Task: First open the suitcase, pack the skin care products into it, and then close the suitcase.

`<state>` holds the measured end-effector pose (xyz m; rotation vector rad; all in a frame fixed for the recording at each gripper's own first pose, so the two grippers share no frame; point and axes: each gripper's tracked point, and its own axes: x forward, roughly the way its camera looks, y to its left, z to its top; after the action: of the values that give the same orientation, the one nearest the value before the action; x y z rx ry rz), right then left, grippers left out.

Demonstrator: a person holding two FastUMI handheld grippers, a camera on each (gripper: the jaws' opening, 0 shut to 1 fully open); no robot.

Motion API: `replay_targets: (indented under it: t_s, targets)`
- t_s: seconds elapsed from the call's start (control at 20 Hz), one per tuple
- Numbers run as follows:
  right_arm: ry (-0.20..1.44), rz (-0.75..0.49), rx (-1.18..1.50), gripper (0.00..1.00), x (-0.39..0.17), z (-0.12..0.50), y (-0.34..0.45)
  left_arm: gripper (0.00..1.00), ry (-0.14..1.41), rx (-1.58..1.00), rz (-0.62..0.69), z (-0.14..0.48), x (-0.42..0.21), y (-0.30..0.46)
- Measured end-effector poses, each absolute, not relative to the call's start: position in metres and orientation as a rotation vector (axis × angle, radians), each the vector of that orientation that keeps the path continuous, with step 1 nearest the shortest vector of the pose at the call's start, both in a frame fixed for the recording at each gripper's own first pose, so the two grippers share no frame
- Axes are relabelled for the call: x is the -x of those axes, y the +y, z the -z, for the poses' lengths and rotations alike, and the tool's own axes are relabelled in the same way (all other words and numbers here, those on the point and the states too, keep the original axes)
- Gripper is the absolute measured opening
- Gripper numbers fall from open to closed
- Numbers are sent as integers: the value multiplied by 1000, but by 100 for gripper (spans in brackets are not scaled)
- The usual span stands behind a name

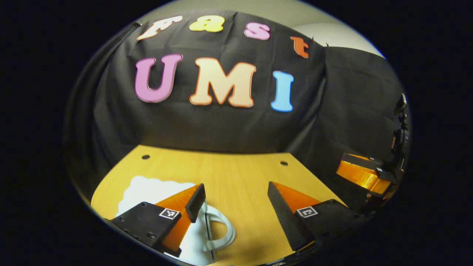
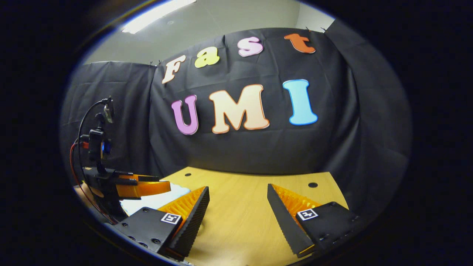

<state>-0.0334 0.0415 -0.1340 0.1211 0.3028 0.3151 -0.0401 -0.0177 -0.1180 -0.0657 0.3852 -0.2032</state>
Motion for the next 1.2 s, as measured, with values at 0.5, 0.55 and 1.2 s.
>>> replay_targets:
  t_s: [0.5,0.55,1.2]
  targets:
    - [11,-244,-86,97,37,9,81,94,23,-108,149,-2,48,-30]
    - [4,-239,-79,97,39,3,87,98,25,-106,162,-3,47,-31]
    - [-15,-116,-40,97,65,-16,91,97,3,-48,225,-22,42,-22]
